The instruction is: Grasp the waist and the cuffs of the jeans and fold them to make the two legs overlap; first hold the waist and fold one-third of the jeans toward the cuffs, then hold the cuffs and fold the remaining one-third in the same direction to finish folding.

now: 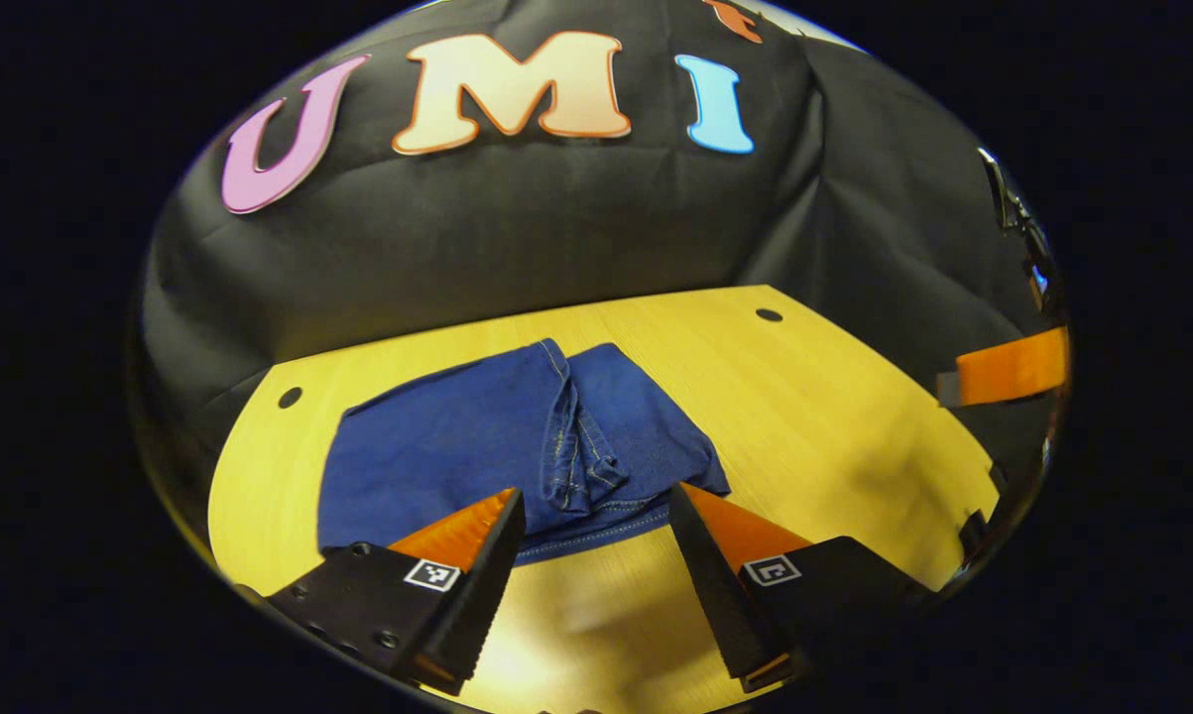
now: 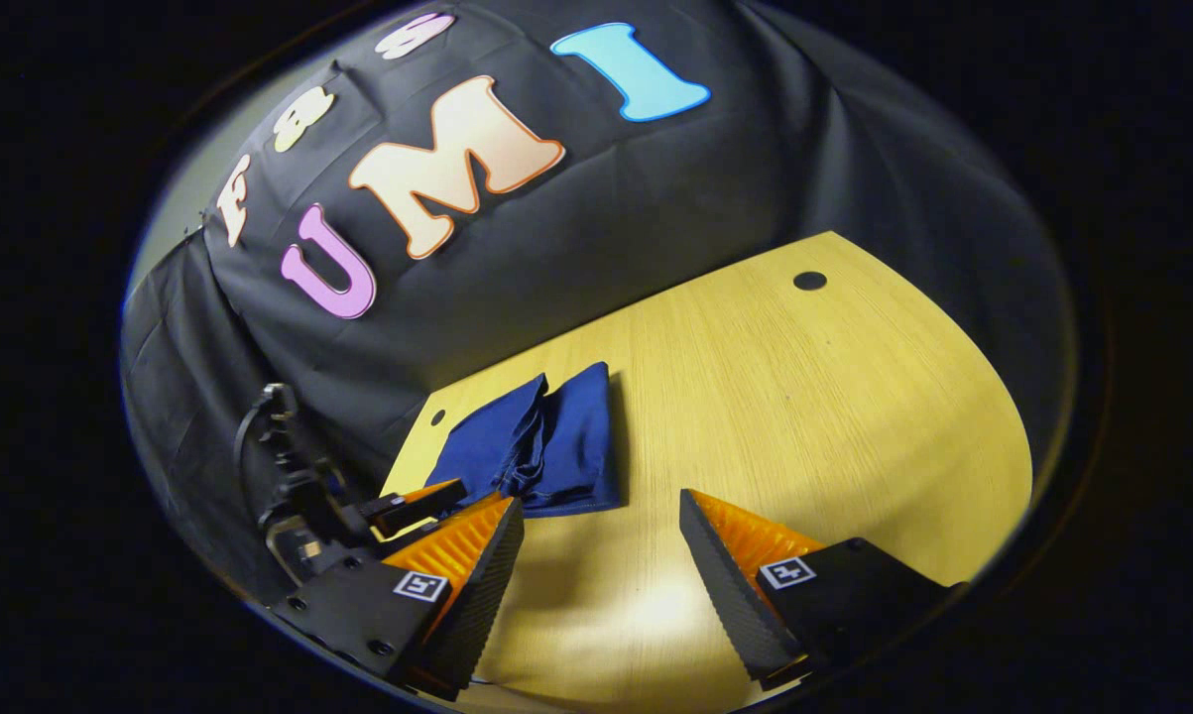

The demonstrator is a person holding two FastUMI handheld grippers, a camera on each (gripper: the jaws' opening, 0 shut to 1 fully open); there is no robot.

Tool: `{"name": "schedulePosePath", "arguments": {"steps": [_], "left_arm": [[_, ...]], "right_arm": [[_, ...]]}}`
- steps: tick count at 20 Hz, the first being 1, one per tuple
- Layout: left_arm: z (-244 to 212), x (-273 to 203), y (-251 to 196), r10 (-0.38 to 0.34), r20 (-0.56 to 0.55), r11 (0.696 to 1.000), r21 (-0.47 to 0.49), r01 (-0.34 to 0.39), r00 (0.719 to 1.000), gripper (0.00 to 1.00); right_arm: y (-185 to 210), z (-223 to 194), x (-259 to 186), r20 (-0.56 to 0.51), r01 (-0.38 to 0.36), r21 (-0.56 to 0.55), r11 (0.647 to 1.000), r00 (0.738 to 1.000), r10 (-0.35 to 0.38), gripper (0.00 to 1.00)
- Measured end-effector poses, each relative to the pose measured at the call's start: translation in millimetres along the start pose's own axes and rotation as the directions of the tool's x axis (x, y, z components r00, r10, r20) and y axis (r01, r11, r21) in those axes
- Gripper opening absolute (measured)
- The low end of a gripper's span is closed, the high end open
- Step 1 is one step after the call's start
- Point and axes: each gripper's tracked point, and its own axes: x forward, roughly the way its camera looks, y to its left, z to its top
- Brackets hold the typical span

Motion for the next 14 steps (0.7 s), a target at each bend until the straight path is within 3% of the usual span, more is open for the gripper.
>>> {"name": "schedulePosePath", "arguments": {"steps": [6, 10, 14], "left_arm": [[23.4, -67.3, 38.4, 0.123, 0.101, 0.983, -0.147, -0.107, 0.987, 0.90], [18.5, -82.3, 55.2, 0.134, 0.098, 0.979, -0.170, -0.116, 0.986, 0.91], [4.4, -90.8, 62.2, 0.106, 0.080, 0.982, -0.164, -0.092, 0.991, 0.92]], "right_arm": [[37.4, -4.4, 2.8, 0.031, -0.029, -0.087, 0.996, 0.999, 0.031, 0.98], [53.2, -7.8, -7.3, 0.043, -0.038, -0.100, 0.994, 0.998, 0.042, 0.98], [55.1, -3.7, -17.3, 0.077, 0.000, -0.090, 0.996, 0.997, 0.007, 0.98]]}}
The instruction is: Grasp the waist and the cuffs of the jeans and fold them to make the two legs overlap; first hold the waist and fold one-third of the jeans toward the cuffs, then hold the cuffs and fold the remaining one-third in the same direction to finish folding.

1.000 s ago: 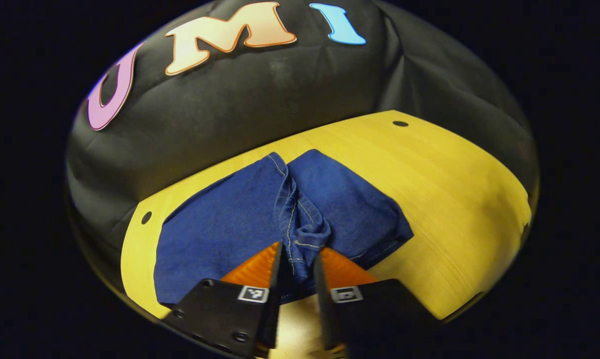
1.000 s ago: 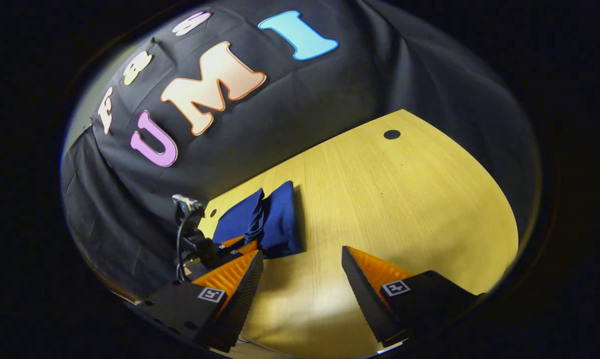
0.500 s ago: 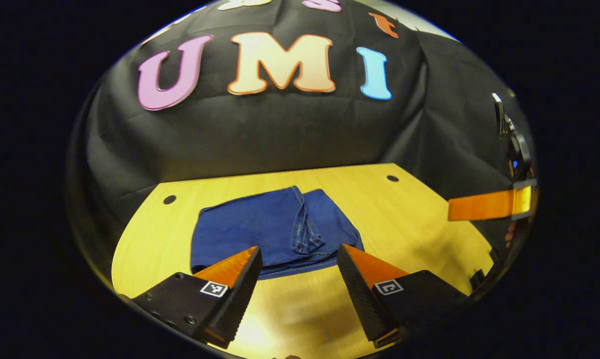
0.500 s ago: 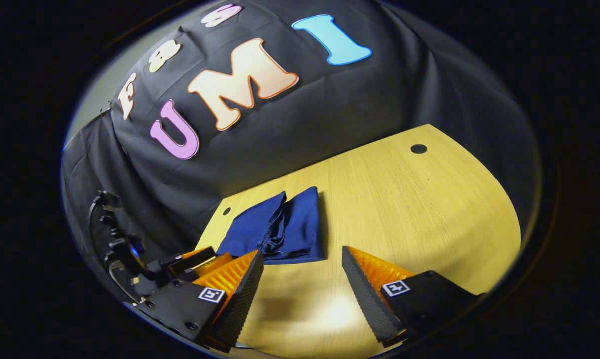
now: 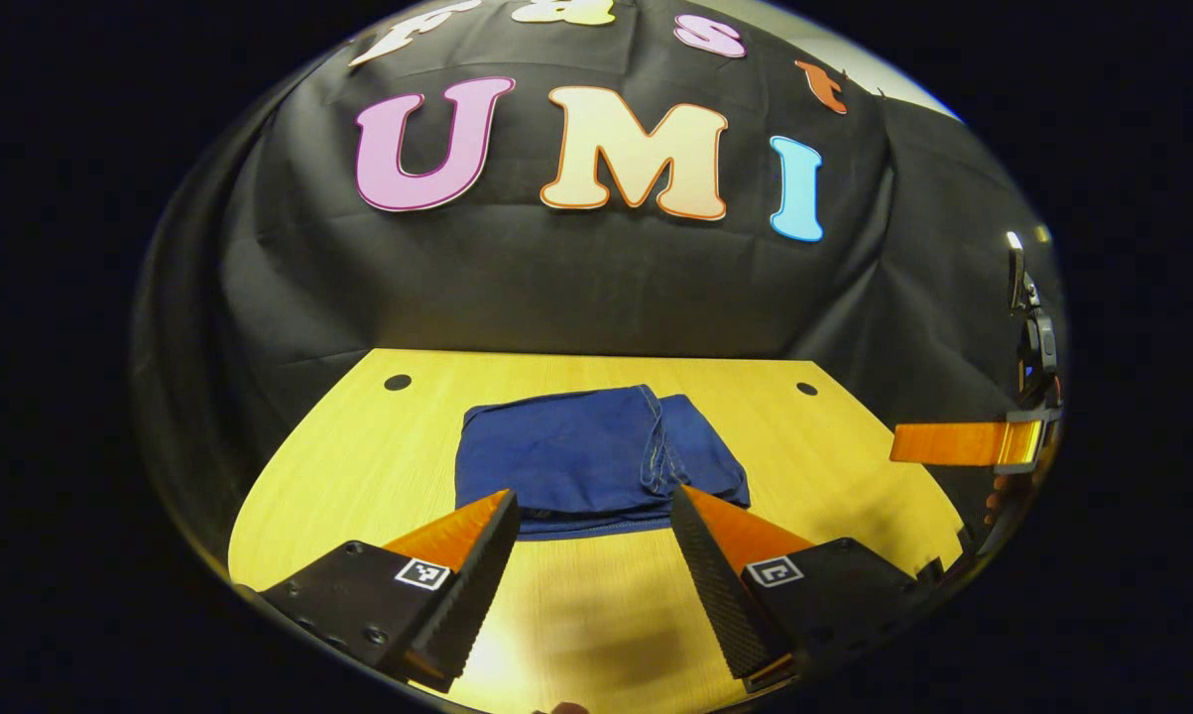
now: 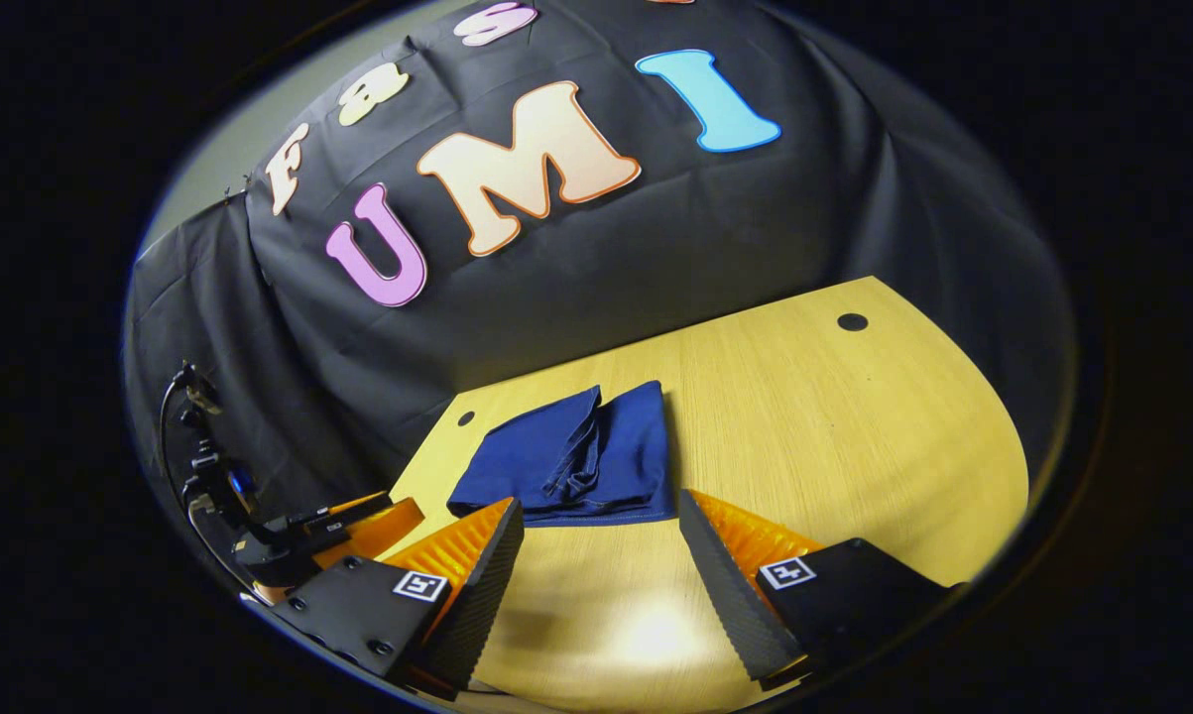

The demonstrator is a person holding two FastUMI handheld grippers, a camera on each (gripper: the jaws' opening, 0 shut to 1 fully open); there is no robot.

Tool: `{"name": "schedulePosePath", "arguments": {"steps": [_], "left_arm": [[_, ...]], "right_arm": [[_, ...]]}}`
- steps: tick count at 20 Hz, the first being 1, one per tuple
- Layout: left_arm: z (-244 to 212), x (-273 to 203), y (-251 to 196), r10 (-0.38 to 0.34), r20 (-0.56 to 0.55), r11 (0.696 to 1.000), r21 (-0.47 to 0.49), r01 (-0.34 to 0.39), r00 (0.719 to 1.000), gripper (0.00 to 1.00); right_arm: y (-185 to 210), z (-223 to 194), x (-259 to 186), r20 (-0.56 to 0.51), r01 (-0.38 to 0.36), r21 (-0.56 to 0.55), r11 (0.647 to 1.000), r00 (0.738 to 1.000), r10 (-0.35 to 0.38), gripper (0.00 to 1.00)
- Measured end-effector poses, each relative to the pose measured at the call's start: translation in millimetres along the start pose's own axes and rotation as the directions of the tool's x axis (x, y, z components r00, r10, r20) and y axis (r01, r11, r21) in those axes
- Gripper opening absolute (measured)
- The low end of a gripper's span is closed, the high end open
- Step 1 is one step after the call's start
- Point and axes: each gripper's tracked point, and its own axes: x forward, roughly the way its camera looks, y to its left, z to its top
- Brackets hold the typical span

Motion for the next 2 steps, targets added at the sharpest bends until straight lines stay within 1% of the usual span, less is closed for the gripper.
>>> {"name": "schedulePosePath", "arguments": {"steps": [2], "left_arm": [[-4.1, -1.9, 2.0, -0.020, -0.010, 1.000, -0.001, 0.020, 1.000, 0.92]], "right_arm": [[-0.9, 4.0, -6.2, 0.020, 0.025, 0.001, 1.000, 0.999, -0.025, 0.98]]}}
